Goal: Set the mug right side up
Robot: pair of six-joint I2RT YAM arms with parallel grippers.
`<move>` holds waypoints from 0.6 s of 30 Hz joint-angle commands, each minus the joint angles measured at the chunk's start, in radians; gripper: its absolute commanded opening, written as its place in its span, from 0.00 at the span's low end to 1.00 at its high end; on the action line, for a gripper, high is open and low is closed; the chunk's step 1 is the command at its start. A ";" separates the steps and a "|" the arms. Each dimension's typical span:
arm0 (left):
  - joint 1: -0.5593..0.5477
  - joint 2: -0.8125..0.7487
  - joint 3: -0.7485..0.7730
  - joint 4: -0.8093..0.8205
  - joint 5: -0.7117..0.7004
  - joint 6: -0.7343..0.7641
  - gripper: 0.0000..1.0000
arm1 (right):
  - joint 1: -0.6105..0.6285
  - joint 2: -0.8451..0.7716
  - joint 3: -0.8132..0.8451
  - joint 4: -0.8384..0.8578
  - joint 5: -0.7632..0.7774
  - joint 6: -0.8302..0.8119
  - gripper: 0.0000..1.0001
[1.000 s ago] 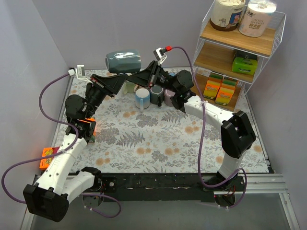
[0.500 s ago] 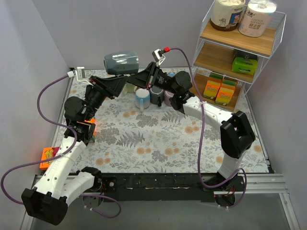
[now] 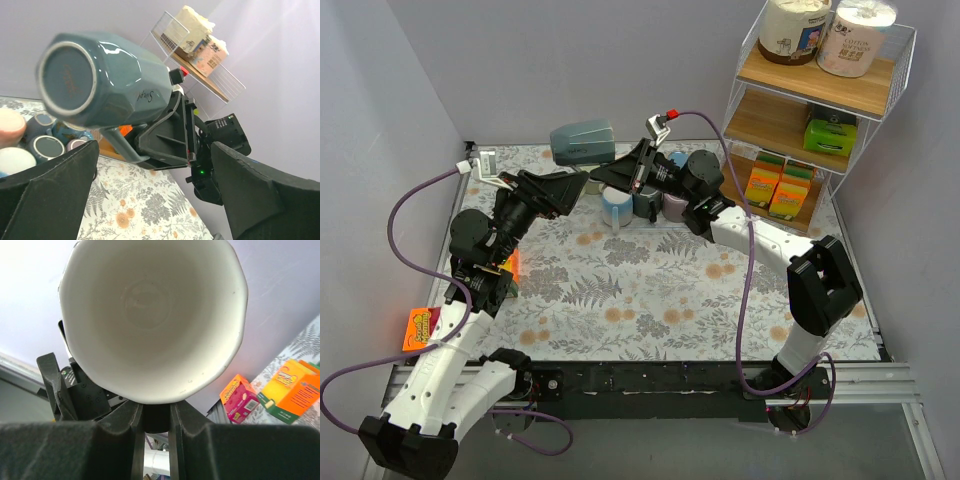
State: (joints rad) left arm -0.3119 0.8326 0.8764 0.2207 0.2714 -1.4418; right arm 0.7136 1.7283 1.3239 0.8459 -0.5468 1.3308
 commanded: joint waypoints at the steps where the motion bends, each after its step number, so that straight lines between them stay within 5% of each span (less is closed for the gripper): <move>1: -0.006 -0.064 0.004 -0.154 -0.116 0.035 0.96 | -0.054 -0.101 -0.029 0.073 0.053 -0.027 0.01; 7: -0.006 -0.070 0.036 -0.335 -0.248 0.061 0.98 | -0.121 -0.208 -0.104 -0.082 0.045 -0.161 0.01; 12: -0.006 0.023 0.121 -0.454 -0.328 0.092 0.98 | -0.204 -0.387 -0.114 -0.563 0.140 -0.470 0.01; 18: -0.006 0.124 0.173 -0.560 -0.437 0.090 0.98 | -0.275 -0.580 -0.129 -1.065 0.454 -0.767 0.01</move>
State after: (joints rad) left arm -0.3119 0.9222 1.0073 -0.2295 -0.0616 -1.3758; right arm 0.4801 1.2968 1.1744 0.0486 -0.3122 0.8120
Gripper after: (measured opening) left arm 0.981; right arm 0.242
